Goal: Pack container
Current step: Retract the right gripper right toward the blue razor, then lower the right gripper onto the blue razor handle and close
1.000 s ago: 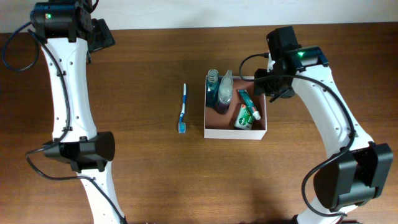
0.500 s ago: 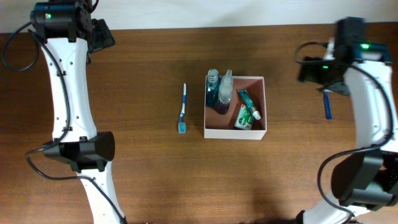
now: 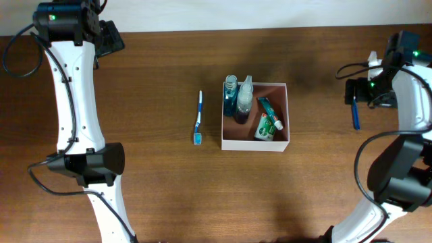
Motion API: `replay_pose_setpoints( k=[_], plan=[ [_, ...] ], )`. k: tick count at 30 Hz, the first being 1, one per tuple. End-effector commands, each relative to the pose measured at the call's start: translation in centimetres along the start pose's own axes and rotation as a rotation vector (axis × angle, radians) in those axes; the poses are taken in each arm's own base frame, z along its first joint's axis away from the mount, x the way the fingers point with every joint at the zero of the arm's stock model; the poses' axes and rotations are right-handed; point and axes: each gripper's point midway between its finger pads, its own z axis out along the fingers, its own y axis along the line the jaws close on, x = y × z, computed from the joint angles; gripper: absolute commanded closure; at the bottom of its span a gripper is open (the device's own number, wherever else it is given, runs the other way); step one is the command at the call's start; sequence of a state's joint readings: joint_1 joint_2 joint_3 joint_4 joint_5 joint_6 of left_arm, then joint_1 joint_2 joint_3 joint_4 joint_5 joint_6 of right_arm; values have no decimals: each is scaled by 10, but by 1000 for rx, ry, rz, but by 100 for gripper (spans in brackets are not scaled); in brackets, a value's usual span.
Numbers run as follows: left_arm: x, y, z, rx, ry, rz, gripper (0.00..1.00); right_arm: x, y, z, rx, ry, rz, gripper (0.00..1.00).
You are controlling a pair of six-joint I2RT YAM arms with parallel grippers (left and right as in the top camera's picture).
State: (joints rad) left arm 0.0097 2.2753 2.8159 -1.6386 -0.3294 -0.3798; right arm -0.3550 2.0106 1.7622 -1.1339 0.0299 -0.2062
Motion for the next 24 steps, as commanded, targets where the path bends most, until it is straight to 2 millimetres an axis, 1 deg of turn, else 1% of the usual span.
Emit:
replay_pose_setpoints(
  k=[1,5,8,20,24],
  plan=[
    [1,2,4,-7,10,-11,1,4,-7,20,-3,44,-46,1],
    [1,2,4,-7,10,-11,1,11,-10,42,-19,97,-77,1],
    [1,2,4,-7,10,-11,1,16,-9,53,-30,130,-96,1],
    [0,2,4,-6,6,-13,1,25,-6,86,-57,196,-126,1],
    [0,2,4,-6,6,-12,1,24,-6,93,-56,193,-127,1]
  ],
)
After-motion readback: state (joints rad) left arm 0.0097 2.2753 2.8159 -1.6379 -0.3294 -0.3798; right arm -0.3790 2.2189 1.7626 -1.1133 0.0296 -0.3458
